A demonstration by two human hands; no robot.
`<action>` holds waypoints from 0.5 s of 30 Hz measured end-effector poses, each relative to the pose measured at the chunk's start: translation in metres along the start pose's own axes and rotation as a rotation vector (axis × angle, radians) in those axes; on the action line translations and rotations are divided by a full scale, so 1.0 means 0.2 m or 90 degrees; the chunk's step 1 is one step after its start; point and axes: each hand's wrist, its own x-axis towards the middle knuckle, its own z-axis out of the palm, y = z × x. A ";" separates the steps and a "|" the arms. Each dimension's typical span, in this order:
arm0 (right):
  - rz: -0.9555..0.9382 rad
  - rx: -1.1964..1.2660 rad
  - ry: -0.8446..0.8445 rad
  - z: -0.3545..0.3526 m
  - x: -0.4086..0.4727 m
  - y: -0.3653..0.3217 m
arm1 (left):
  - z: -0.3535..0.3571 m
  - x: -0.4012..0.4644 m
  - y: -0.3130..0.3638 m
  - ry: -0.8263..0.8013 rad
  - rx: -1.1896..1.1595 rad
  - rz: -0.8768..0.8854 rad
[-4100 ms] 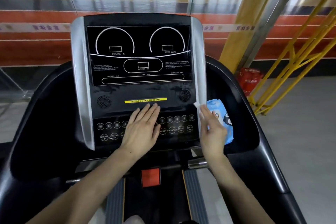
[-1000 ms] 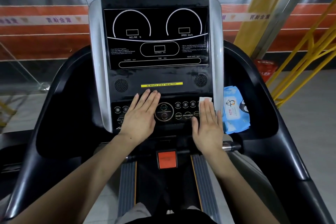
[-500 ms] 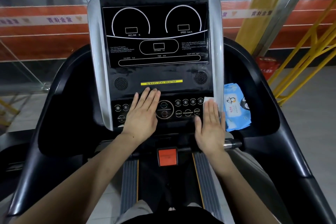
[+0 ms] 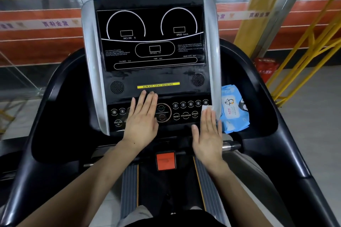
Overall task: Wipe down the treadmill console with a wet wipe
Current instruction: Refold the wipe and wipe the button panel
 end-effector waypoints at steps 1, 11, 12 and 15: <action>-0.012 0.011 -0.007 0.01 0.00 -0.06 | 0.00 0.00 0.01 0.000 -0.003 -0.003; -0.063 -0.038 -0.053 -0.02 -0.04 -0.02 | 0.01 0.00 0.03 0.013 -0.015 -0.014; -0.037 -0.033 -0.047 -0.03 -0.04 0.02 | 0.01 0.00 0.03 0.013 -0.015 -0.016; -0.027 -0.016 -0.048 0.00 -0.04 -0.06 | 0.02 0.00 0.04 0.008 -0.012 -0.019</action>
